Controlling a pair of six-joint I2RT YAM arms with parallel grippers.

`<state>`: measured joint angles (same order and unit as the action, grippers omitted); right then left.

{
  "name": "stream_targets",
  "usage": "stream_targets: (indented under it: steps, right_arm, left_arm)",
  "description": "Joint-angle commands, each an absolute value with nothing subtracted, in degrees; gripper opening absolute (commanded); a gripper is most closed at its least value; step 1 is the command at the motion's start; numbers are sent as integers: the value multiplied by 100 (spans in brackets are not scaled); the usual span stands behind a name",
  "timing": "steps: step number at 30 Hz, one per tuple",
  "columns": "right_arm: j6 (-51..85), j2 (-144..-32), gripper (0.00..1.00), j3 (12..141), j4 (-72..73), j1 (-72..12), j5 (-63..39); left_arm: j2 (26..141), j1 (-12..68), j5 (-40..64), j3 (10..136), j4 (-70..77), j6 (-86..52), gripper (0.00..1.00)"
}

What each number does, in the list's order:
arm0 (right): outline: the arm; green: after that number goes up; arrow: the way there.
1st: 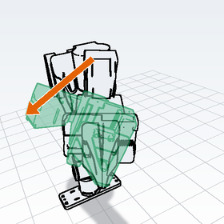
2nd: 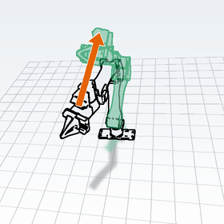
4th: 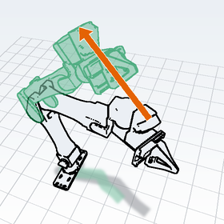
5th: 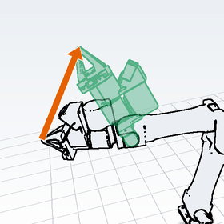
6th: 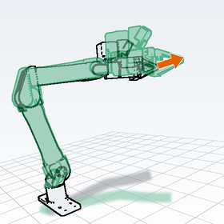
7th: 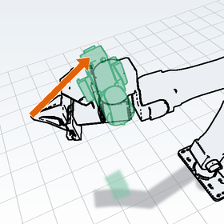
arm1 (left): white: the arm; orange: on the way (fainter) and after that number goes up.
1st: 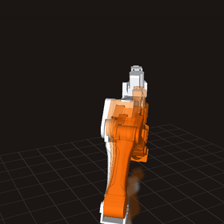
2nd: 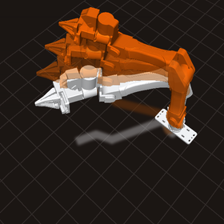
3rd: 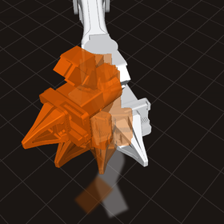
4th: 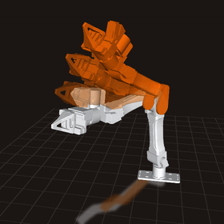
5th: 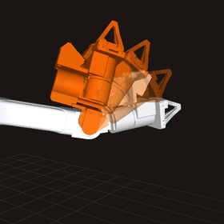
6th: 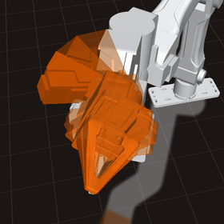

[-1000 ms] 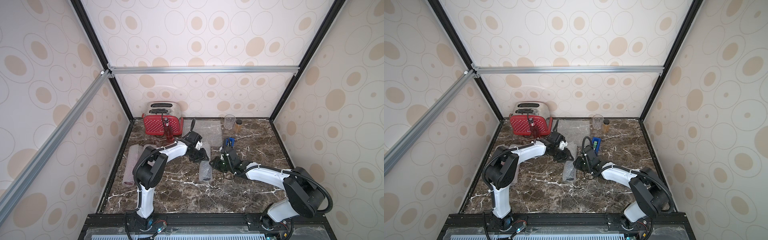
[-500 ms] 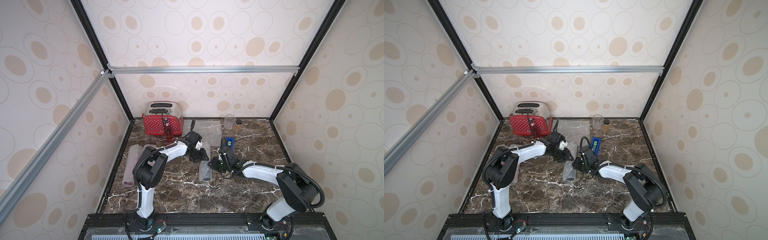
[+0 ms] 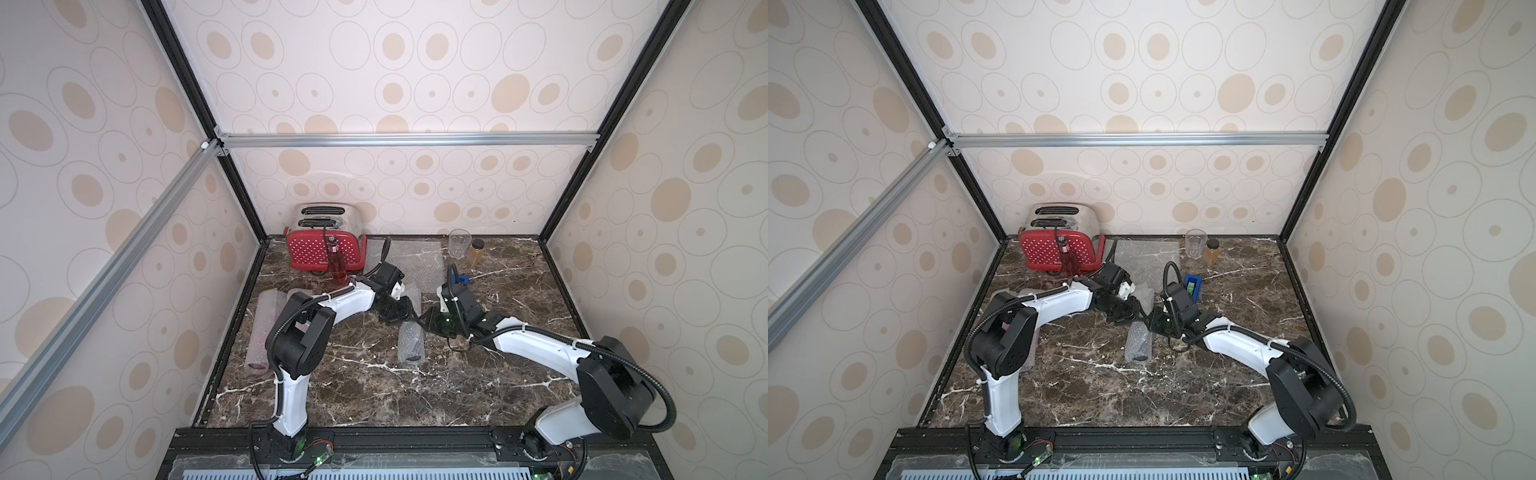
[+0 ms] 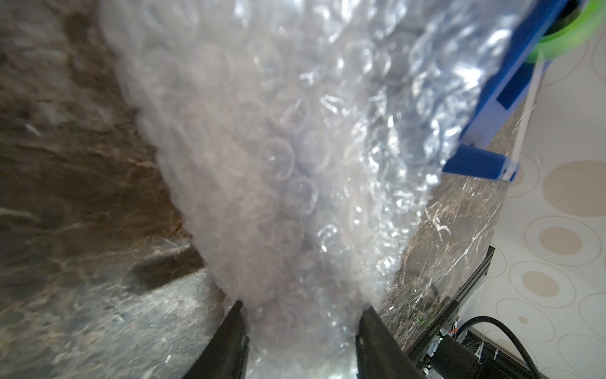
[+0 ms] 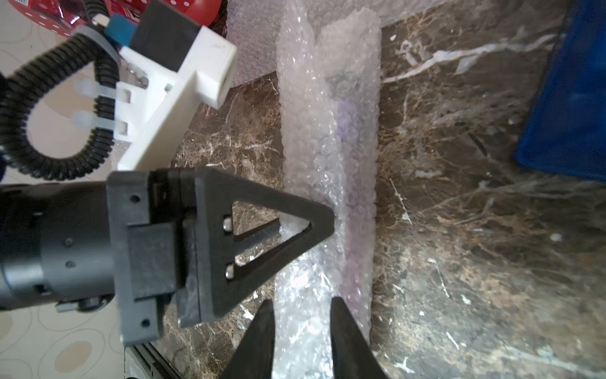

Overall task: Wrap wine bottles in bubble wrap
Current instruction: Stick the tape on the bubble wrap.

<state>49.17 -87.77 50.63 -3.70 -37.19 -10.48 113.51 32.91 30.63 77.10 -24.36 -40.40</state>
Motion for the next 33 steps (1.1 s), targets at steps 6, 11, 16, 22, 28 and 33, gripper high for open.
stream_targets:
  steps: [6, 11, 16, 22, 28, 33]
  right_arm:
    - [4987, -9360, 27, 4823, 63, -3688, -1390]
    - [5148, -9586, 27, 4542, 483, -3668, -1520]
    - [5462, -9847, 32, 4190, 1232, -3615, -1835]
    - [5761, -9971, 37, 3747, 2201, -3407, -2279]
    - [5883, -10217, 41, 3471, 3011, -3280, -2564]
    - [5950, -10318, 45, 3347, 3498, -3190, -2783]
  left_arm:
    - [11909, 3384, 2364, 7465, -3148, -4004, 47]
    - [11913, 3387, 2373, 7460, -3144, -4006, 47]
    - [11900, 3384, 2366, 7456, -3152, -4003, 48]
    - [11909, 3384, 2373, 7459, -3153, -4005, 48]
    - [11898, 3391, 2364, 7461, -3150, -3992, 48]
    - [11851, 3394, 2342, 7497, -3174, -3947, 53]
